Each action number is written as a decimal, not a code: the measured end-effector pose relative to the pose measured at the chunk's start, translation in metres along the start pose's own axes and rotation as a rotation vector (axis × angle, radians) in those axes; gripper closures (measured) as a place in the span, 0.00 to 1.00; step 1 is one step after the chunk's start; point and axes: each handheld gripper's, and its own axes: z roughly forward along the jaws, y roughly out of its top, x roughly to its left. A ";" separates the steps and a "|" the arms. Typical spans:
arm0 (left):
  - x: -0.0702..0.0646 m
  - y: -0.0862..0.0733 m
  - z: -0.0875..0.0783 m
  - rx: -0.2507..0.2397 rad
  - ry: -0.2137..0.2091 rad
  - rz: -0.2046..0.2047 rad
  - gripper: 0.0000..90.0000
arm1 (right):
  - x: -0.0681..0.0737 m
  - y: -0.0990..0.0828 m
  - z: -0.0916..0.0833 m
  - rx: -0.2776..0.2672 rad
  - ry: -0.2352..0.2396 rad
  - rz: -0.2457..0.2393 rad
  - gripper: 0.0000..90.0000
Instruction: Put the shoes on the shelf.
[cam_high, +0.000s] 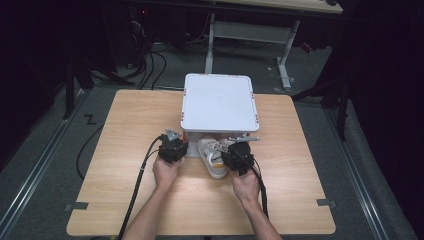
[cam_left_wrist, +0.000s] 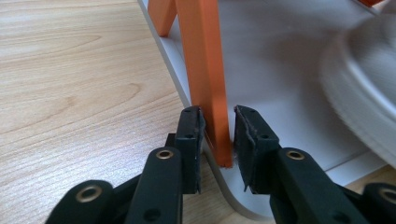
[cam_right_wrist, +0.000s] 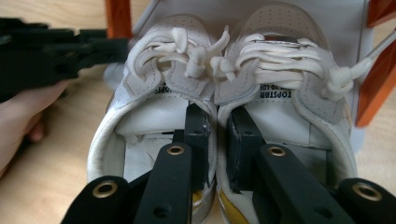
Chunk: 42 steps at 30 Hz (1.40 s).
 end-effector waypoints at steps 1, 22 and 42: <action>0.000 0.000 0.000 0.000 0.000 0.003 0.80 | -0.001 0.002 0.004 -0.002 -0.004 0.005 0.90; -0.001 0.000 0.000 -0.003 0.013 -0.005 0.84 | -0.006 0.011 0.036 -0.077 -0.072 0.046 0.72; -0.001 0.000 -0.001 0.001 0.010 -0.002 0.84 | -0.010 0.014 0.017 -0.157 -0.010 0.035 0.29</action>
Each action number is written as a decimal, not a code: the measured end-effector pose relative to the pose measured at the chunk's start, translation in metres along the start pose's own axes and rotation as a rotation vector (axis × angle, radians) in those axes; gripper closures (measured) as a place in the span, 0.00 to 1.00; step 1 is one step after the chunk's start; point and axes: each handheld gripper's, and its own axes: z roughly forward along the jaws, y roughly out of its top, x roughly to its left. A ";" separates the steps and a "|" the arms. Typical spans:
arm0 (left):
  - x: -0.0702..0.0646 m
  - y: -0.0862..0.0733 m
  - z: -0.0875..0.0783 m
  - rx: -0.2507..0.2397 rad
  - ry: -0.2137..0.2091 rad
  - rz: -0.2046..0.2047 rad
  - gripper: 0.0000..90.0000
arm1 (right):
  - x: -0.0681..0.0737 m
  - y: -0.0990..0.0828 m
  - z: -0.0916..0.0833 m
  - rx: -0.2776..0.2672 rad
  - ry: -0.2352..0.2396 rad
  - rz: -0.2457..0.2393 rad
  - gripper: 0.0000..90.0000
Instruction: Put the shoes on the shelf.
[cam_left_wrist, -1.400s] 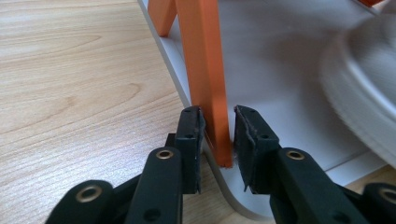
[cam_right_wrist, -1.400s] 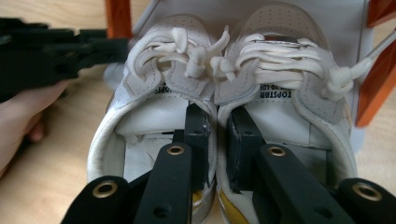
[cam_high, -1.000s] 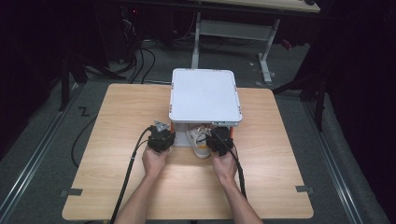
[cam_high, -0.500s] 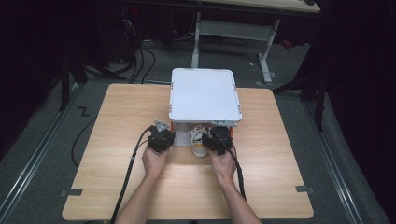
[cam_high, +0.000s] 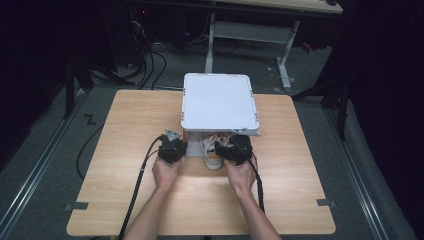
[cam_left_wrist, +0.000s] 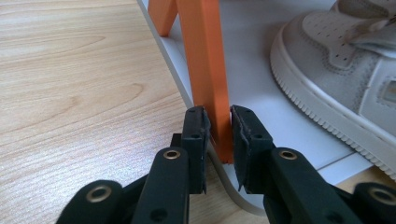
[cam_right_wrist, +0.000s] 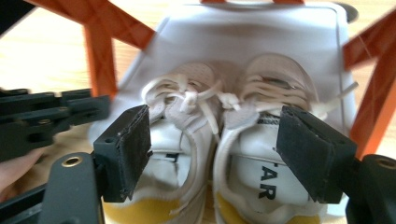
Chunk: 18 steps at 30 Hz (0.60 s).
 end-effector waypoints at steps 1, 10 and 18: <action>0.000 0.000 0.000 0.000 0.000 -0.001 0.84 | -0.001 0.000 -0.001 0.002 0.007 -0.006 0.29; 0.000 0.000 0.000 -0.002 0.000 -0.008 0.84 | -0.006 -0.019 -0.038 -0.084 0.048 -0.024 0.35; 0.000 0.000 0.000 0.001 0.003 -0.004 0.84 | 0.000 -0.069 -0.040 -0.047 0.019 -0.034 0.36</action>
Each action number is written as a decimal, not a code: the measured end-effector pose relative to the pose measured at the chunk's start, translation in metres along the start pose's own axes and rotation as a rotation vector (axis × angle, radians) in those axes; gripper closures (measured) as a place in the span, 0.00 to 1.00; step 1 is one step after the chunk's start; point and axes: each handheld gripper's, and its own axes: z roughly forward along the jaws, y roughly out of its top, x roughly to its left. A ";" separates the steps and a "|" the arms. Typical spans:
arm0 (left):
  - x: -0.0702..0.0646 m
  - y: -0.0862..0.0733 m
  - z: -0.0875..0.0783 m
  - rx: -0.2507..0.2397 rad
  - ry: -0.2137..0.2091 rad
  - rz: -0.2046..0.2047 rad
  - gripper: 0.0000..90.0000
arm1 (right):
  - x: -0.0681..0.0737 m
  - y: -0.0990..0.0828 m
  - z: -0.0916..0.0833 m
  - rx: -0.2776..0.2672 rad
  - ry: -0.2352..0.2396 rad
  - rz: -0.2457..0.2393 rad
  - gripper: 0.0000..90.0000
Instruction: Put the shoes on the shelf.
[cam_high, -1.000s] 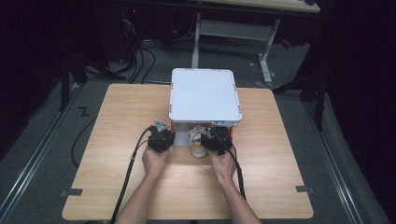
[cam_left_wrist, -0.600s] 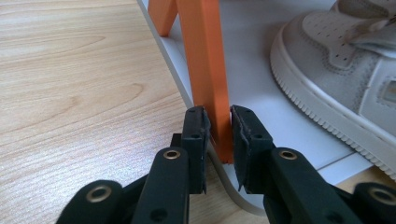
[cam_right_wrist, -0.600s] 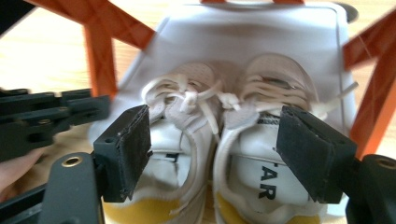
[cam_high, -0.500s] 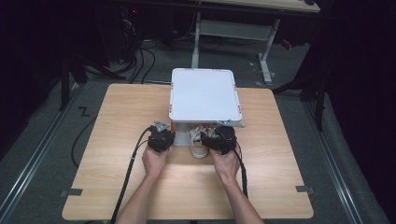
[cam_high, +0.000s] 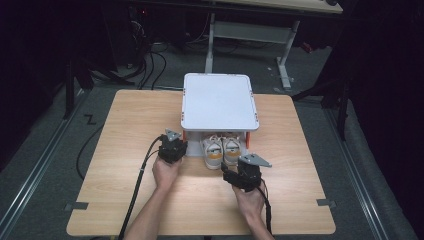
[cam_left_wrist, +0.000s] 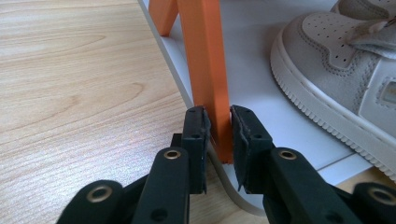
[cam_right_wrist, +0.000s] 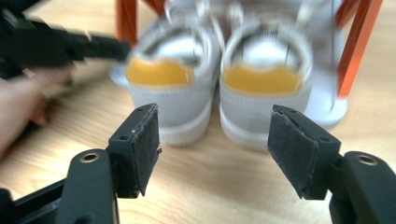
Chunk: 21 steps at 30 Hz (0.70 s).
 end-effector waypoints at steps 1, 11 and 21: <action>0.000 0.000 0.000 0.000 0.000 0.001 0.84 | 0.001 -0.003 0.005 0.014 -0.007 0.007 0.35; 0.001 0.000 -0.001 0.002 -0.005 -0.010 0.85 | 0.011 -0.005 0.027 -0.012 -0.054 -0.004 0.34; 0.002 -0.001 -0.001 0.003 -0.013 -0.020 0.85 | 0.016 0.013 0.050 0.014 -0.057 -0.015 0.36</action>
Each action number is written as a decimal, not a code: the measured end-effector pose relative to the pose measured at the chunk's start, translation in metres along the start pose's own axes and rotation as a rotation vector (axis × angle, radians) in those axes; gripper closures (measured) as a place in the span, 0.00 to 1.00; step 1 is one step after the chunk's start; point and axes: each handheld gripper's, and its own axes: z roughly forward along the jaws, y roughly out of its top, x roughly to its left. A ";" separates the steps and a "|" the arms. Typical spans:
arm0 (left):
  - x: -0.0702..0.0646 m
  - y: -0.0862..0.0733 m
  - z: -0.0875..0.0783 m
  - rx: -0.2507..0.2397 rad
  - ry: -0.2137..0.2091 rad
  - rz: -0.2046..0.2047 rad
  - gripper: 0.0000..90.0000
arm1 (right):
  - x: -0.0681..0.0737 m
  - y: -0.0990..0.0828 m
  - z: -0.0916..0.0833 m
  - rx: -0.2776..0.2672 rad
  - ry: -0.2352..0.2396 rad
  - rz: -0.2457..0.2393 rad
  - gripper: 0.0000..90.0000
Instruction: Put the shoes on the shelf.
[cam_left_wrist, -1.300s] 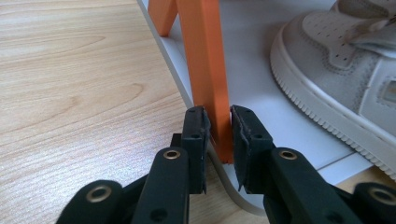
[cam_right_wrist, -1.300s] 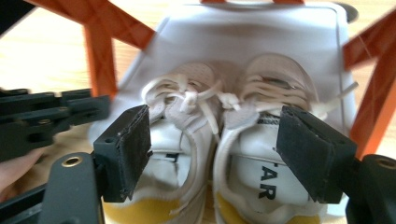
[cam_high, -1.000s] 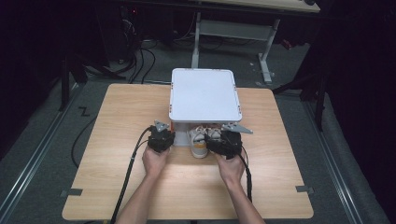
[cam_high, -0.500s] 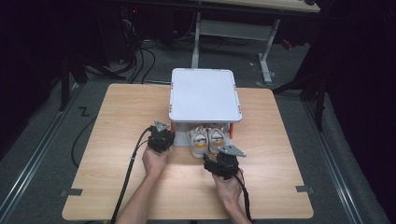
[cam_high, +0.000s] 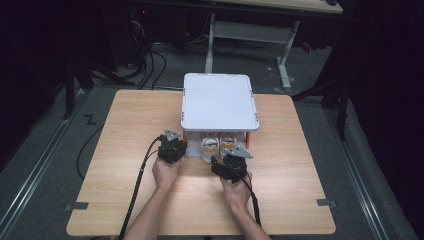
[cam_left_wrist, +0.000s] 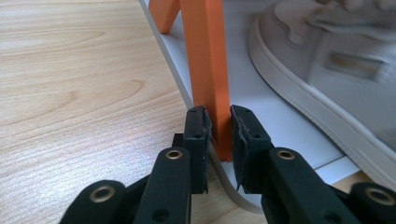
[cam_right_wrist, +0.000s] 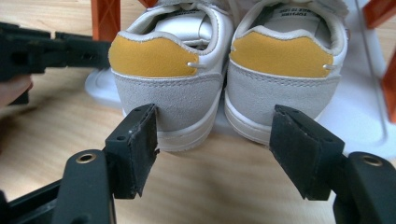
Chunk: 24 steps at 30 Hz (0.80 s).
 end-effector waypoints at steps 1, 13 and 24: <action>0.000 0.000 0.000 0.000 -0.001 -0.001 0.85 | 0.000 0.003 0.003 0.004 -0.001 -0.003 0.36; 0.000 0.000 0.000 0.000 -0.001 0.000 0.85 | -0.008 0.020 0.031 -0.014 -0.022 -0.025 0.40; -0.001 0.000 0.000 -0.002 0.005 0.004 0.85 | -0.017 0.019 0.015 -0.041 0.034 -0.016 0.39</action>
